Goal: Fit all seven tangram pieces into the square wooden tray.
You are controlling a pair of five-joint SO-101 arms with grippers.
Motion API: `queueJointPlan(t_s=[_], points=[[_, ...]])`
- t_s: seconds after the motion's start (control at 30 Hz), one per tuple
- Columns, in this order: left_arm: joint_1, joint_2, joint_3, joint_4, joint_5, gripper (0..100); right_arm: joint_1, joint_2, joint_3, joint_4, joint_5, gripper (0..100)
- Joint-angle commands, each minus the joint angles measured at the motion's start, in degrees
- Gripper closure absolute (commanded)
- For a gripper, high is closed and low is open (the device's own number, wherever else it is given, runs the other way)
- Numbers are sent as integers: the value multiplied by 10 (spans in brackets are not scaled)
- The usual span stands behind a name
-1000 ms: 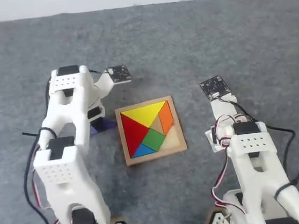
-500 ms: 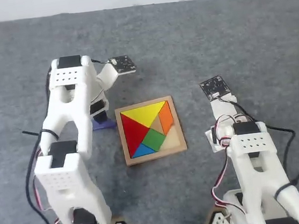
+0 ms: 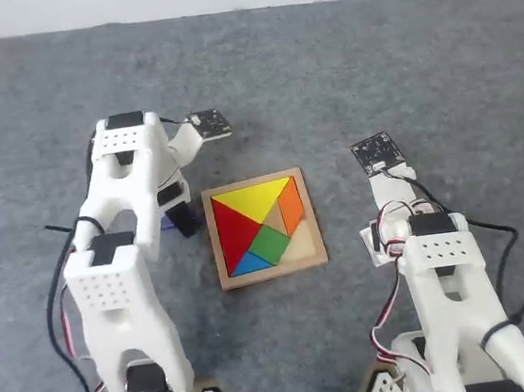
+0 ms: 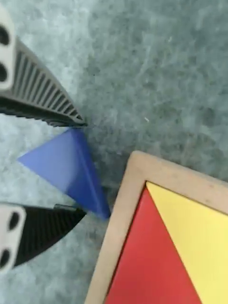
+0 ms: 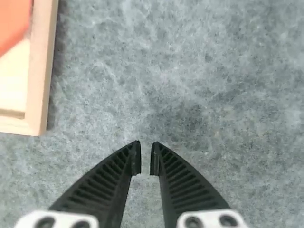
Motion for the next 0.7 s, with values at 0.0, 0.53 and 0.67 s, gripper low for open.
queueJointPlan(t_s=[0.0,0.53,0.67], points=[[-20,-4,-11,4,-19,752,7,0,-4,-10,5,943],[7,-10,-18,10,33,935,7,0,-4,-8,5,943],[1,-24,-51,6,77,933,7,0,-4,-9,5,943]])
